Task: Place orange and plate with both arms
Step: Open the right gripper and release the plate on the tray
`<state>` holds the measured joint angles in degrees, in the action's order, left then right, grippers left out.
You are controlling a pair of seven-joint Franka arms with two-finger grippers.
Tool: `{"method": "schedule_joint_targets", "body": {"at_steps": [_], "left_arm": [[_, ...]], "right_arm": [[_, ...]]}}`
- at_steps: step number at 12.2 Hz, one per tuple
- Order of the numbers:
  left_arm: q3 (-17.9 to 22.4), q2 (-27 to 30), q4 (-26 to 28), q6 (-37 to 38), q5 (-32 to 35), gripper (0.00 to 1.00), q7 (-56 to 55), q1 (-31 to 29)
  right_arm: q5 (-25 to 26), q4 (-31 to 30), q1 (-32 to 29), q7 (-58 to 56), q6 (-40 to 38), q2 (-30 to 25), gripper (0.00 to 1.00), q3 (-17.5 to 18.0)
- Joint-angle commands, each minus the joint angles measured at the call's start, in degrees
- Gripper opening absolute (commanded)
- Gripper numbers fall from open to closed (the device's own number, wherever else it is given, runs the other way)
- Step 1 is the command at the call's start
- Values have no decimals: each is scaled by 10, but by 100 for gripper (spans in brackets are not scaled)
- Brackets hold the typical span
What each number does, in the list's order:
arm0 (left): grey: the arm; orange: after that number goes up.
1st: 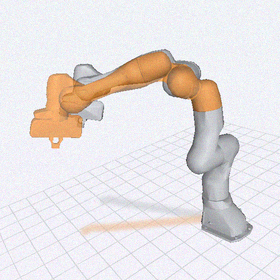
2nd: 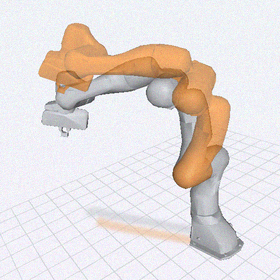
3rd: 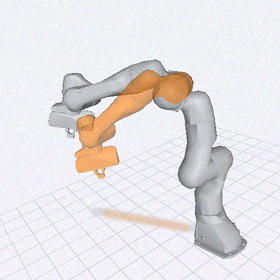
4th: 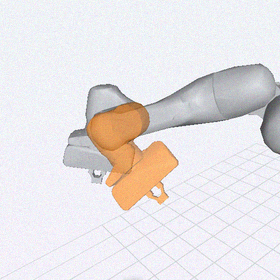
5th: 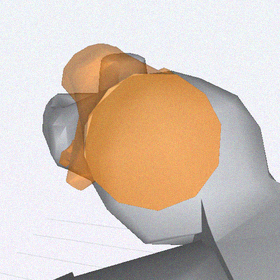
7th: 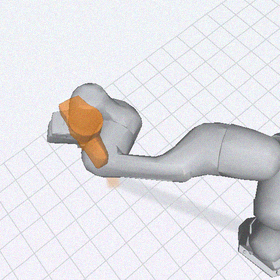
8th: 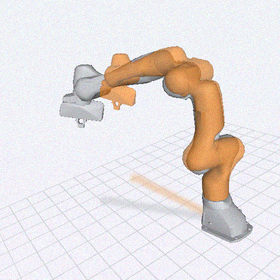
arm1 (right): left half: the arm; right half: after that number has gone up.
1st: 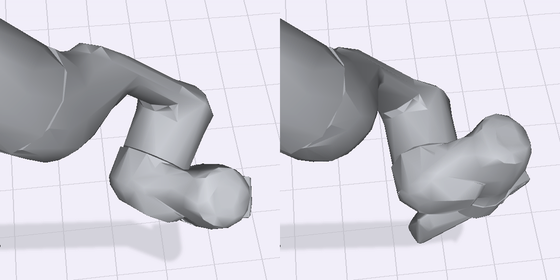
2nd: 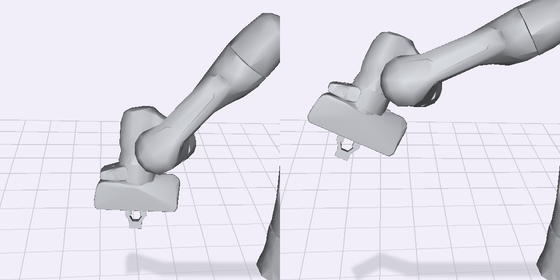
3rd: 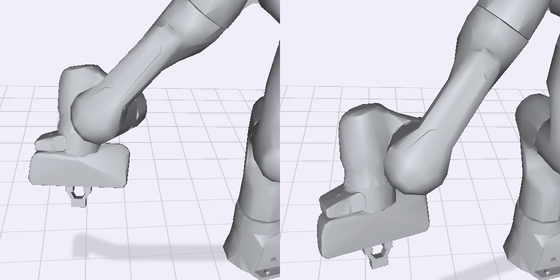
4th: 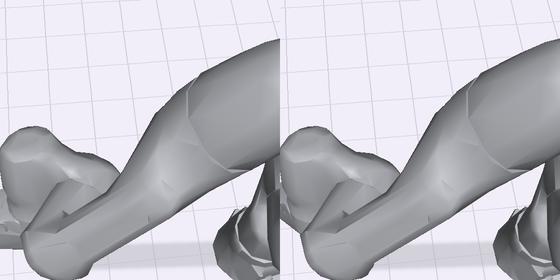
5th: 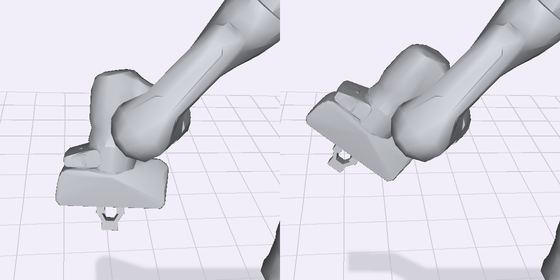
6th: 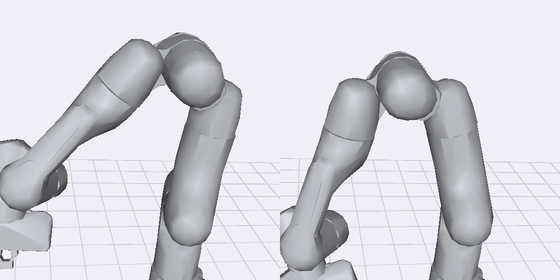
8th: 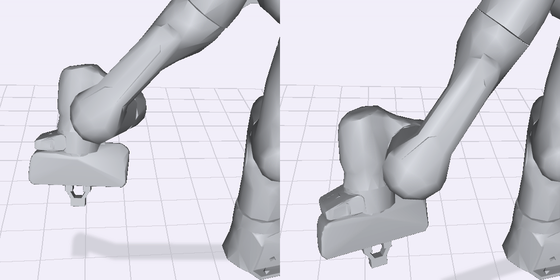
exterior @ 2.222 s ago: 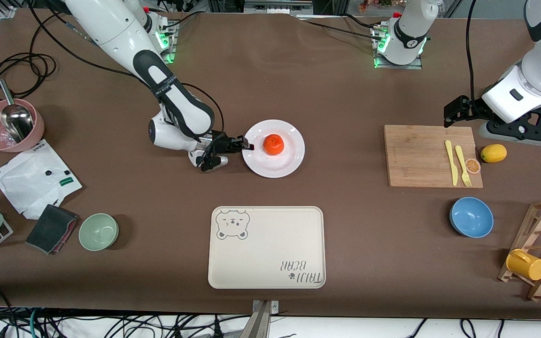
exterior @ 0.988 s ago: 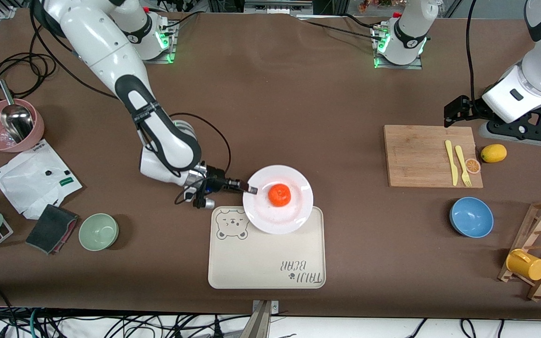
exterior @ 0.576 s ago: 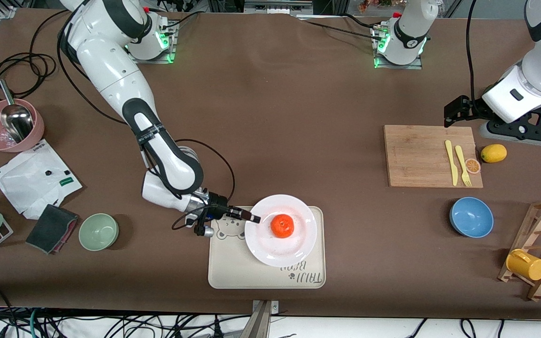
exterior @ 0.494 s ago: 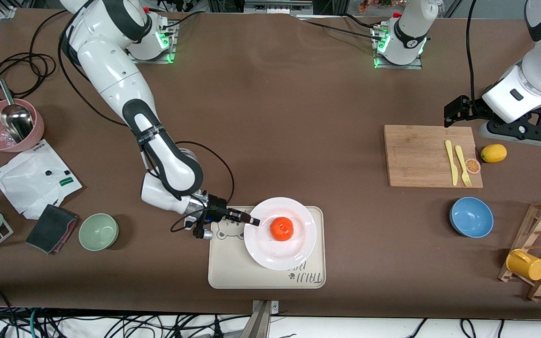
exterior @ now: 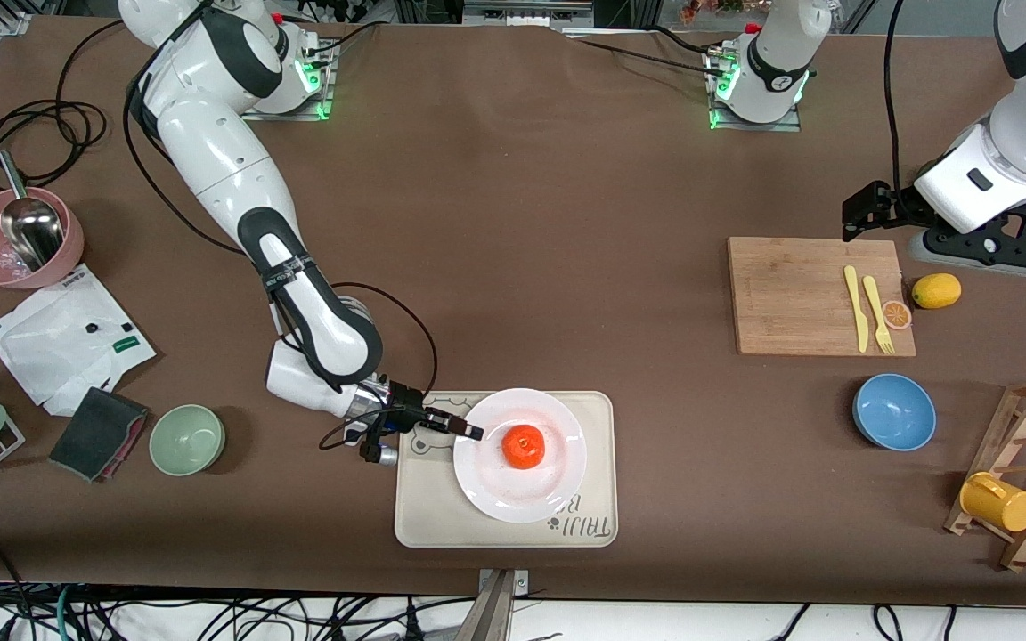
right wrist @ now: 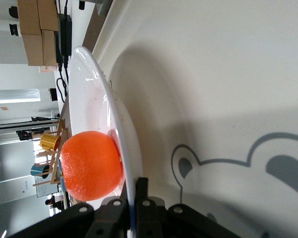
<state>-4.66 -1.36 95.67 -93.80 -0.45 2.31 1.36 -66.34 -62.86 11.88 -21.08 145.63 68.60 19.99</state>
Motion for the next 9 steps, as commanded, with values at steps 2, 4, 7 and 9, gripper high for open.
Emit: {"method": "schedule_joint_targets", "body": {"at_steps": [2,4,7,9], "left_arm": [[-3,-8,-17,13,12,100,-3,-1],[-3,-8,-17,13,12,100,-3,-2],[-3,-8,-17,13,12,100,-3,-2],[-3,-8,-17,13,12,100,-3,-1]], "right_arm": [[10,-12,-12,-12,-8,-7,22,7],[10,-11,-17,-11,-20,-9,52,8],[26,-37,-25,-9,-32,-37,55,8],[71,-75,-33,-5,-32,-62,55,8]]}}
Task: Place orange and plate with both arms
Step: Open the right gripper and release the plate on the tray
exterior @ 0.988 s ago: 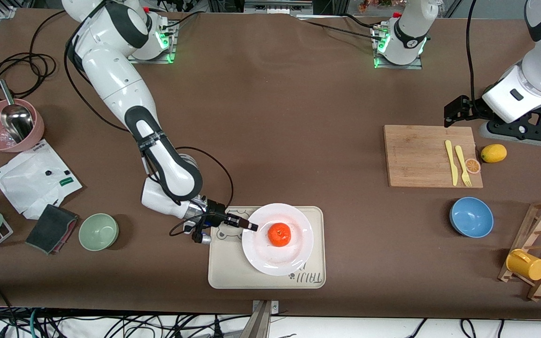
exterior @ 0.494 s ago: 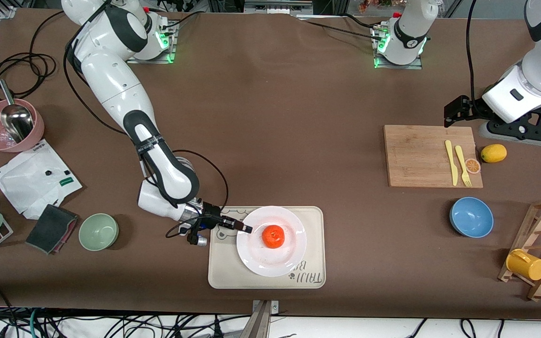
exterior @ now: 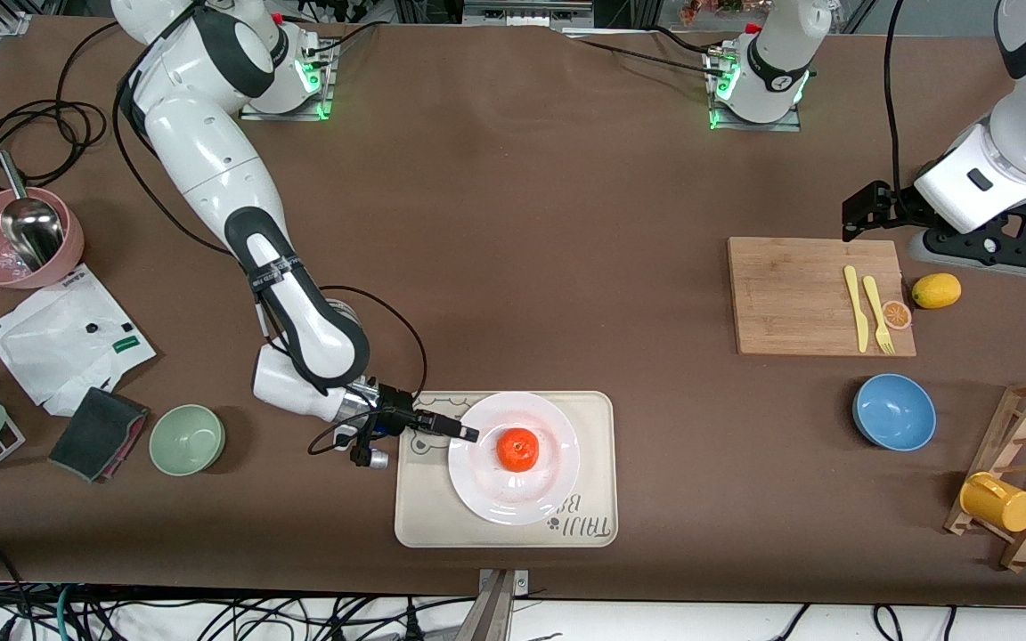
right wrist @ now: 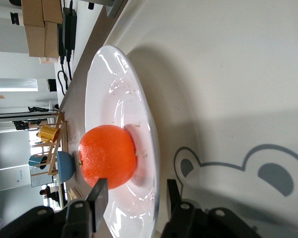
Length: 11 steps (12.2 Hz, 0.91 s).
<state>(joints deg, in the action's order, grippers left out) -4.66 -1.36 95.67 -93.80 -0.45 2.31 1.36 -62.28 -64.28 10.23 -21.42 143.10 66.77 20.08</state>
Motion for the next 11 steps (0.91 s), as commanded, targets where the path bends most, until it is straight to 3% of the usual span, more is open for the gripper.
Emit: {"method": "schedule_joint_targets", "body": {"at_steps": [1,6,8,9,10,11], "left_arm": [[-3,-8,-17,13,12,100,-2,-2],[-3,-8,-17,13,12,100,-2,-2],[-3,-8,-17,13,12,100,-2,-2],[-3,-8,-17,13,12,100,-2,-1],[-3,-8,-17,13,12,100,-2,-2],[-3,-8,-17,13,12,100,-2,-1]], "right_arm": [[33,-86,-22,-1,-6,-63,55,7],[101,-180,-33,0,-4,-149,55,5],[151,-210,-42,2,-6,-195,56,4],[180,-237,-50,2,-7,-223,61,4],[196,-278,-53,2,-6,-261,77,3],[219,-324,-53,2,-6,-301,100,-13]]}}
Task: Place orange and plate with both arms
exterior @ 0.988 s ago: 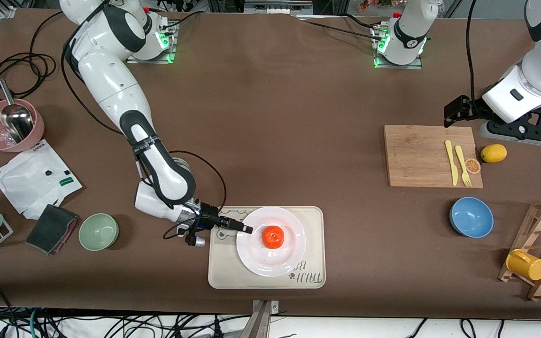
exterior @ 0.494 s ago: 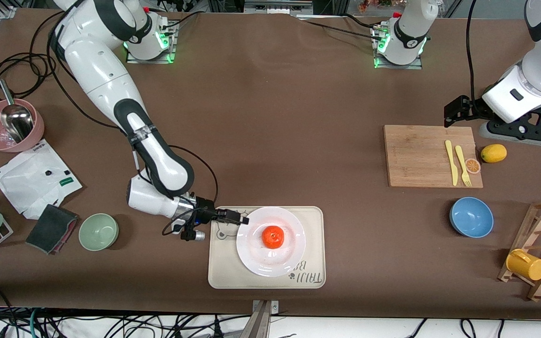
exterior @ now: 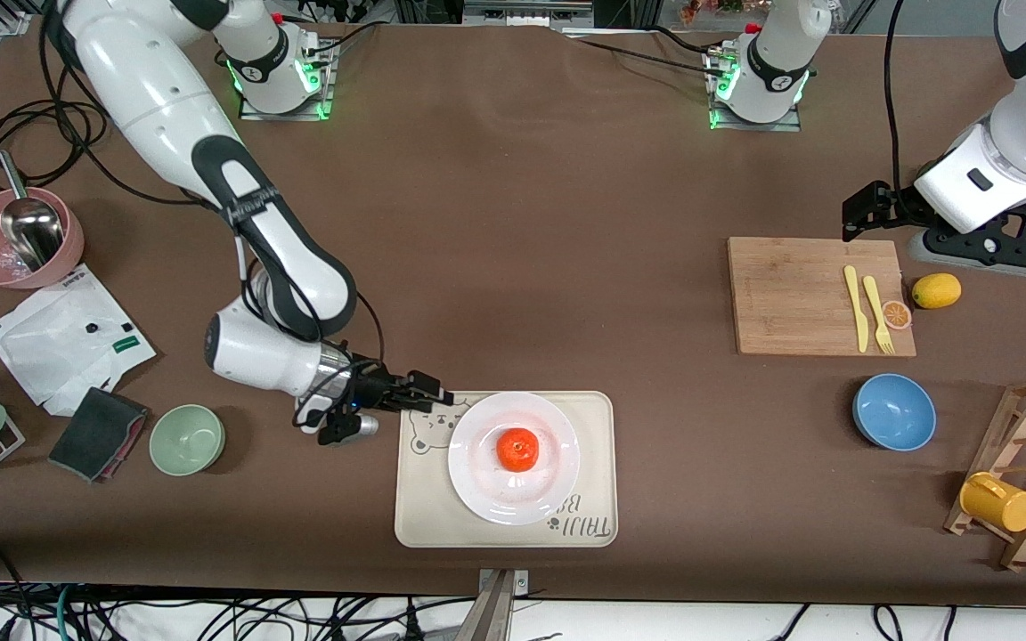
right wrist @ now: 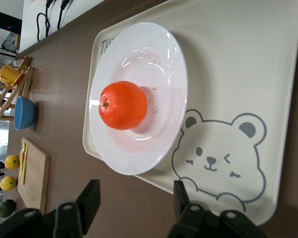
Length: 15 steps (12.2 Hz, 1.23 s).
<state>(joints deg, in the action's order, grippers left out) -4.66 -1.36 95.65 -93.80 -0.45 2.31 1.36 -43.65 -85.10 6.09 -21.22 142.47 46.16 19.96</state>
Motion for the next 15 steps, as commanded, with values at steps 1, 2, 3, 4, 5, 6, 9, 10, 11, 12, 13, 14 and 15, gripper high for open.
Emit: {"method": "schedule_joint_targets", "body": {"at_steps": [1,2,3,4,5,6,9,10,11,12,13,14,15], "left_arm": [[-3,-7,-17,13,11,100,-2,-2],[-3,-7,-17,13,11,100,-2,-2],[-3,-7,-17,13,11,100,-2,-1],[-3,-7,-17,13,11,100,-2,-2],[-3,-7,-17,13,11,100,-2,-2],[-3,-7,-17,14,11,100,-2,-2],[-3,-7,-17,20,11,100,-1,-2],[-3,-7,-17,20,11,100,-2,-2],[-3,-7,-17,20,11,100,-3,-2],[-3,-7,-17,20,11,100,-2,-2],[-3,-7,-17,20,11,100,-2,-2],[-3,-7,-17,20,11,100,-3,-2],[-3,-7,-17,20,11,100,-3,-2]], "right_arm": [[54,-161,-12,0,-1,-142,100,-16],[73,-205,-12,0,-3,-189,100,-24],[97,-238,-12,0,-27,-233,100,-37],[117,-252,-12,0,-71,-271,100,-54],[143,-255,-12,0,-129,-300,100,-82],[179,-252,-12,4,-182,-326,100,-104],[274,-242,-12,42,-317,-405,100,-143],[302,-235,-12,55,-356,-424,100,-153],[318,-216,-12,58,-392,-436,100,-161],[333,-188,-12,58,-432,-437,100,-167],[358,-143,-12,58,-467,-436,100,-176],[387,-87,-12,58,-510,-430,100,-176],[414,-50,-12,58,-540,-422,100,-175]]}}
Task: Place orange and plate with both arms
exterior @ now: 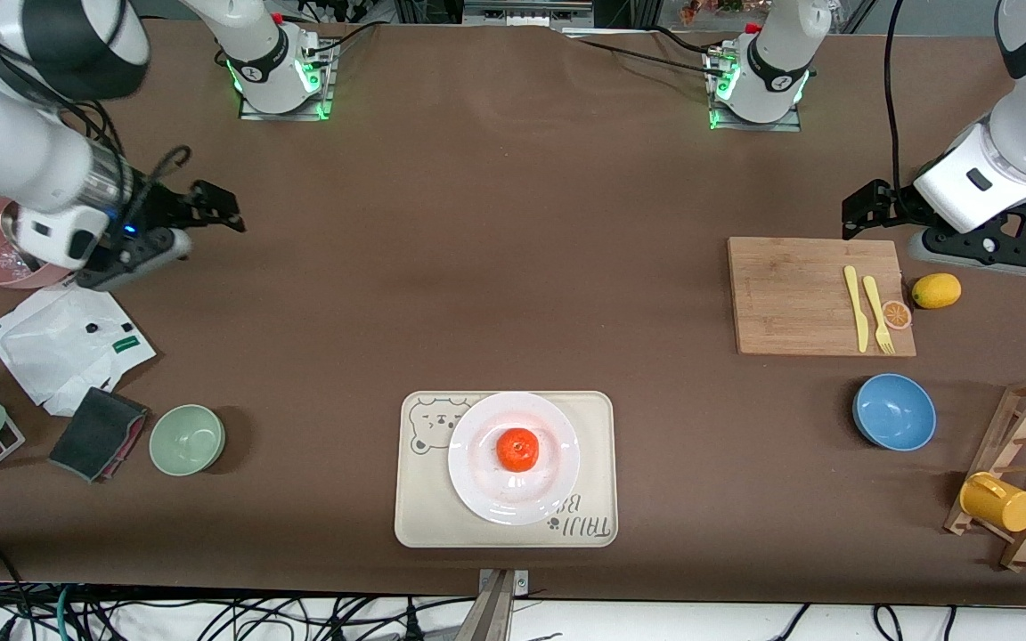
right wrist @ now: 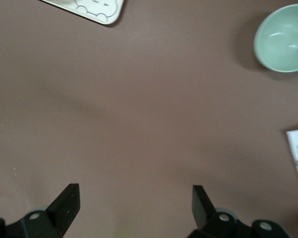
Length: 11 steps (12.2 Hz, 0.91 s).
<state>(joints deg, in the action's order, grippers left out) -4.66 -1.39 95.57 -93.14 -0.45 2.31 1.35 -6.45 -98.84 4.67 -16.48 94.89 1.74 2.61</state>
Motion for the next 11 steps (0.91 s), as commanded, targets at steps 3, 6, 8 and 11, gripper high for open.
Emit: {"method": "schedule_joint_targets", "body": {"at_steps": [3,6,8,11], "left_arm": [[-3,-6,-16,14,11,100,-3,-2],[-3,-6,-16,14,11,100,-4,-1],[-3,-6,-16,14,11,100,-3,-1],[-3,-6,-16,14,11,100,-3,-1]], "right_arm": [[74,117,2,11,-81,21,100,-4],[64,117,2,71,-102,21,100,-23],[59,123,3,116,-123,20,100,-27],[58,135,8,122,-125,17,100,-22]]}}
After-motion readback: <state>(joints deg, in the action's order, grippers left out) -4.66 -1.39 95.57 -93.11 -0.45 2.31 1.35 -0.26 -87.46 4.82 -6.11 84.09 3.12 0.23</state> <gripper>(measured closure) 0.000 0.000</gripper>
